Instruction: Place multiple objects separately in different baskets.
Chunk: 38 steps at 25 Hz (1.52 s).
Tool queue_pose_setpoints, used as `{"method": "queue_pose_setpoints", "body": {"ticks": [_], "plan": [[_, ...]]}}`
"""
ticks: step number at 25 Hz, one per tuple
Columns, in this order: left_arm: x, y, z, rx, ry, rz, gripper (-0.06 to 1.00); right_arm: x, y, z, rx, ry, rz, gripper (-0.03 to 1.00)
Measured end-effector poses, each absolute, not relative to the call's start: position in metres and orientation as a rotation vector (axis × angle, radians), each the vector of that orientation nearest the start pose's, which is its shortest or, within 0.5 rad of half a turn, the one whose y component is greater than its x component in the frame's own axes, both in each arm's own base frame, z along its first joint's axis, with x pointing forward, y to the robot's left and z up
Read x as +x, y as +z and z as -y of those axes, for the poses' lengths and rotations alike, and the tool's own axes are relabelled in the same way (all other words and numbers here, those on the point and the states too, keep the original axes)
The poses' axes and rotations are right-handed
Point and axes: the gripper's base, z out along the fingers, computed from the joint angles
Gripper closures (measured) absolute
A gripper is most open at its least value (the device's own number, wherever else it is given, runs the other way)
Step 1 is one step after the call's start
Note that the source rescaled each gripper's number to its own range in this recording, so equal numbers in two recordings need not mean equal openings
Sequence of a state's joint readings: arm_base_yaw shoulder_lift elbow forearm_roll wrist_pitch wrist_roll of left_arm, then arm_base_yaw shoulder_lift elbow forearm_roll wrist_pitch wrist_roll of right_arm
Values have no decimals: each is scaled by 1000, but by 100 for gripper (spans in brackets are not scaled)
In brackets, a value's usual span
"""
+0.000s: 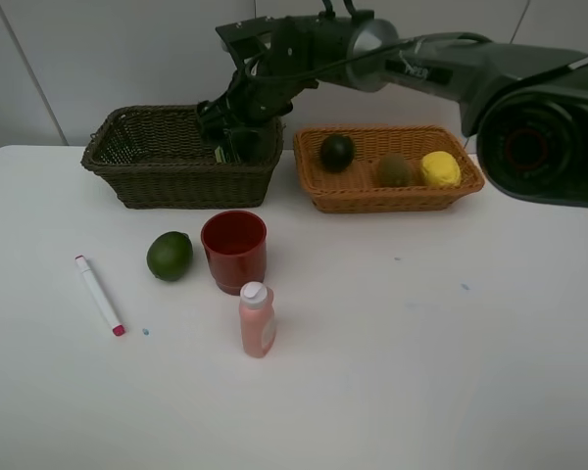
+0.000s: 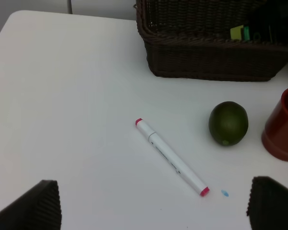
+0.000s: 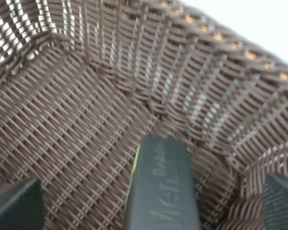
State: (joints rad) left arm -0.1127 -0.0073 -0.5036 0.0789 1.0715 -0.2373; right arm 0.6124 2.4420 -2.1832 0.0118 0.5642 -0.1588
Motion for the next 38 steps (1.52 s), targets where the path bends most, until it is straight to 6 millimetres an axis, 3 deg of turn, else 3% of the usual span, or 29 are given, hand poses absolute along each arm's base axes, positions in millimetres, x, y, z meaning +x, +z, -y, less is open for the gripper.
{"method": "queue_pose_setpoints", "body": {"ticks": [8, 10, 20, 24, 32, 38], "plan": [[-6, 278, -7, -132, -124, -2040, -6, 445, 245, -310, -889, 191, -2131, -3], [-6, 278, -7, -132, -124, -2040, -6, 436, 268, -302, -907, 161, -2160, -3], [-6, 278, -7, -132, -124, -2040, -6, 398, 325, -274, -941, 116, -2324, -3], [-6, 278, -7, -132, -124, -2040, -6, 382, 339, -263, -869, 132, -2444, -3], [-6, 278, -7, -132, -124, -2040, -6, 364, 364, -256, -640, 244, -2497, -3], [-6, 278, -7, -132, -124, -2040, -6, 344, 378, -248, -650, 183, -2477, -3]]}}
